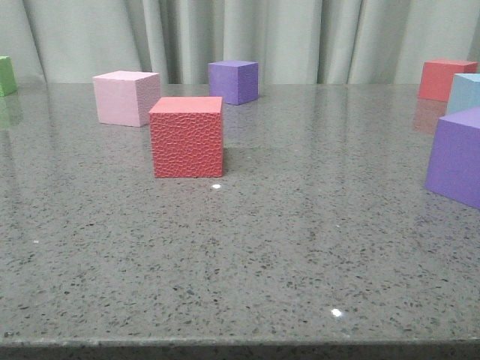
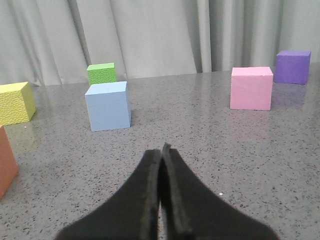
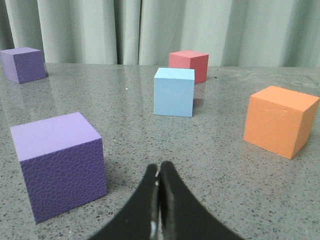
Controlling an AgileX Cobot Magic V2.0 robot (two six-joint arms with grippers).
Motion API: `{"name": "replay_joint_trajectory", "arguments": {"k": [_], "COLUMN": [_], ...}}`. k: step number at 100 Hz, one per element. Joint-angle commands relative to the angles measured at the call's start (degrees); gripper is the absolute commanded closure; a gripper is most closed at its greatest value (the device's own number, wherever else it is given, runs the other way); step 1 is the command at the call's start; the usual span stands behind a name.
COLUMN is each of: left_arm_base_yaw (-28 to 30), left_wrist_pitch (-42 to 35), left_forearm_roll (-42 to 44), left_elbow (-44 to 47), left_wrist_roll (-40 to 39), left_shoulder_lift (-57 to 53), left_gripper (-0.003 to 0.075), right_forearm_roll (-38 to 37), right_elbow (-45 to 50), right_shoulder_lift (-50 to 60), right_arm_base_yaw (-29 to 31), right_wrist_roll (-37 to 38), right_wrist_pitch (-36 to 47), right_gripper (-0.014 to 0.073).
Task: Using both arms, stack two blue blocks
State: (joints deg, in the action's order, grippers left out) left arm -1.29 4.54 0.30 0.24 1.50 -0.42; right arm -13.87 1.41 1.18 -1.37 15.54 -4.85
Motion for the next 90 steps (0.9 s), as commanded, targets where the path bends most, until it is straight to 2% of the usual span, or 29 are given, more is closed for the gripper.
{"name": "replay_joint_trajectory", "arguments": {"k": [1, 74, 90], "left_arm_base_yaw": [0.02, 0.02, 0.02], "left_wrist_pitch": [-5.01, -5.12, -7.75], "left_forearm_roll": [-0.30, -0.30, -0.30], "left_elbow": [0.21, 0.21, 0.09], "left_wrist_roll": [-0.36, -0.36, -0.36], "left_shoulder_lift": [-1.84, -1.84, -1.84], "left_gripper": [0.0739, 0.0739, 0.0739], "right_forearm_roll": [-0.68, -0.74, -0.51], "right_elbow": [-1.08, -1.08, -1.13], "right_shoulder_lift": [0.63, 0.63, 0.63], "right_arm_base_yaw": [0.45, 0.45, 0.45], "right_wrist_roll": [-0.28, -0.28, -0.22], "right_wrist_pitch": [4.50, 4.85, 8.85], "right_gripper": [0.0660, 0.0660, 0.0660]}}
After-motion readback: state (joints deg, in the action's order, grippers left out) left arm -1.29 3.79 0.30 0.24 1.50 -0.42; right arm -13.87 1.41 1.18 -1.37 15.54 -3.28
